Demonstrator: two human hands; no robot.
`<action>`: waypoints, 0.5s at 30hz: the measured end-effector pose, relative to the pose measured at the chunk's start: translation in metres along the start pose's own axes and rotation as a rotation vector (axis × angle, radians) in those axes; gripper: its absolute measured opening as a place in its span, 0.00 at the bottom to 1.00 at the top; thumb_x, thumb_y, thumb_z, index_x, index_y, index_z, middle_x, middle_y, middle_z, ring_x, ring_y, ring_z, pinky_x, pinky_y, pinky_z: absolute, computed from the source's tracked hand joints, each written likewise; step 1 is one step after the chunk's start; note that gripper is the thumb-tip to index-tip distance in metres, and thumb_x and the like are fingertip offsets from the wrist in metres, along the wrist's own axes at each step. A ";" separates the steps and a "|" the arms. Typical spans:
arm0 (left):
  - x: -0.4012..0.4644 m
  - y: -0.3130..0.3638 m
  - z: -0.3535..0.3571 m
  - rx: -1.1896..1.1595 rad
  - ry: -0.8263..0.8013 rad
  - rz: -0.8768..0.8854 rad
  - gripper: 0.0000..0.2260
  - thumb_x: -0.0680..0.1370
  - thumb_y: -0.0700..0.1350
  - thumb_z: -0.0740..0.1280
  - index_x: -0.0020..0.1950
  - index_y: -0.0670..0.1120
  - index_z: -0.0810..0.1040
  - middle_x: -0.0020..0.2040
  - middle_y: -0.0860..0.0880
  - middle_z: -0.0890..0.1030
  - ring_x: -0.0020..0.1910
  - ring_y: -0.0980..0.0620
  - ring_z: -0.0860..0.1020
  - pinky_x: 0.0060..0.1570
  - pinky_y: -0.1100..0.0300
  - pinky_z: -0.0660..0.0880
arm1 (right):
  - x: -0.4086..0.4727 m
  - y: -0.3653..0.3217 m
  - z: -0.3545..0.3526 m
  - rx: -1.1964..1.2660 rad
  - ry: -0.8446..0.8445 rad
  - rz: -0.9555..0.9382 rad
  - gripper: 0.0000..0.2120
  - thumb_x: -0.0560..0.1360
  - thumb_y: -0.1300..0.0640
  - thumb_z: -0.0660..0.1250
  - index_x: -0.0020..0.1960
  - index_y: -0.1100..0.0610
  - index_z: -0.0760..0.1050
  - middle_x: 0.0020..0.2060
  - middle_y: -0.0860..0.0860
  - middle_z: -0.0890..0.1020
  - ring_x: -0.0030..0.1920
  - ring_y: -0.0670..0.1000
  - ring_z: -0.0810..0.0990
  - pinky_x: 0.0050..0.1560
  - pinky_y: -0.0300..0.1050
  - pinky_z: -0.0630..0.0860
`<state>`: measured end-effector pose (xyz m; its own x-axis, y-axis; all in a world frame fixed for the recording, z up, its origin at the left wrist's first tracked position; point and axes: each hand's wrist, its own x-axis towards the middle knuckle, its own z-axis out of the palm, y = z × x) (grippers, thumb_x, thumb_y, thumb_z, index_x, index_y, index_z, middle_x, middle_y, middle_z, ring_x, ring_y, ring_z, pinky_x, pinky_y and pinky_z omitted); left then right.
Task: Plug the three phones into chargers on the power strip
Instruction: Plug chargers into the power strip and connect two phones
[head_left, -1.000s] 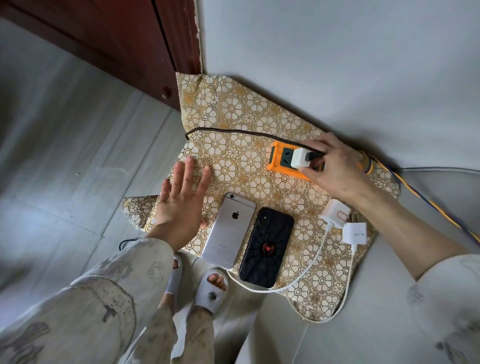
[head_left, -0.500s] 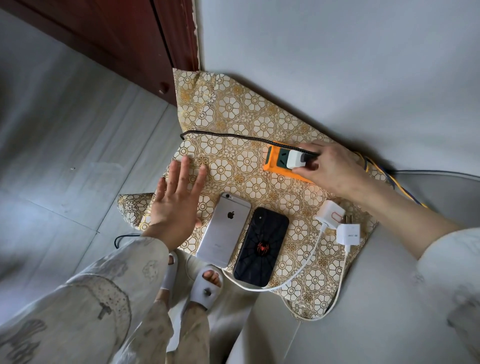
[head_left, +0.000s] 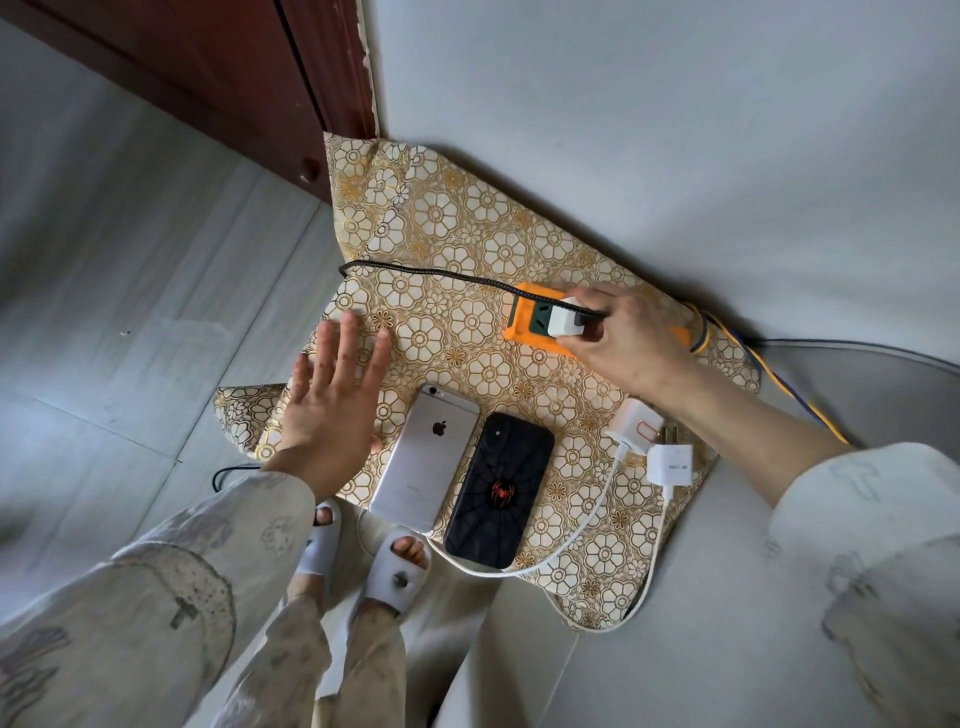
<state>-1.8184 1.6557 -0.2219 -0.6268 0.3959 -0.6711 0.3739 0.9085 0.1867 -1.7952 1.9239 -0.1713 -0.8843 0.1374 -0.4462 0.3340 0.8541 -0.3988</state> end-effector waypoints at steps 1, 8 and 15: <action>0.000 0.000 0.000 0.006 -0.004 -0.003 0.51 0.72 0.47 0.70 0.68 0.51 0.25 0.66 0.46 0.22 0.71 0.44 0.29 0.72 0.46 0.39 | 0.000 0.000 0.001 -0.005 0.004 -0.003 0.21 0.71 0.59 0.70 0.63 0.61 0.73 0.58 0.55 0.78 0.56 0.54 0.77 0.59 0.44 0.74; -0.001 -0.001 -0.002 0.020 -0.011 0.004 0.52 0.71 0.50 0.71 0.69 0.51 0.26 0.66 0.46 0.22 0.72 0.44 0.30 0.73 0.46 0.41 | -0.004 0.004 0.004 0.076 -0.039 0.086 0.25 0.72 0.53 0.69 0.67 0.54 0.68 0.63 0.54 0.76 0.60 0.53 0.76 0.61 0.43 0.70; 0.001 -0.003 -0.002 0.004 -0.010 -0.003 0.51 0.70 0.50 0.72 0.73 0.53 0.31 0.73 0.44 0.28 0.73 0.44 0.31 0.75 0.44 0.42 | -0.005 -0.005 0.000 0.191 -0.039 0.286 0.23 0.77 0.44 0.59 0.64 0.58 0.68 0.47 0.56 0.80 0.40 0.52 0.79 0.38 0.44 0.75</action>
<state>-1.8210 1.6537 -0.2219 -0.6208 0.3921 -0.6789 0.3747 0.9090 0.1823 -1.7929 1.9187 -0.1673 -0.7339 0.3354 -0.5907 0.6250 0.6740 -0.3938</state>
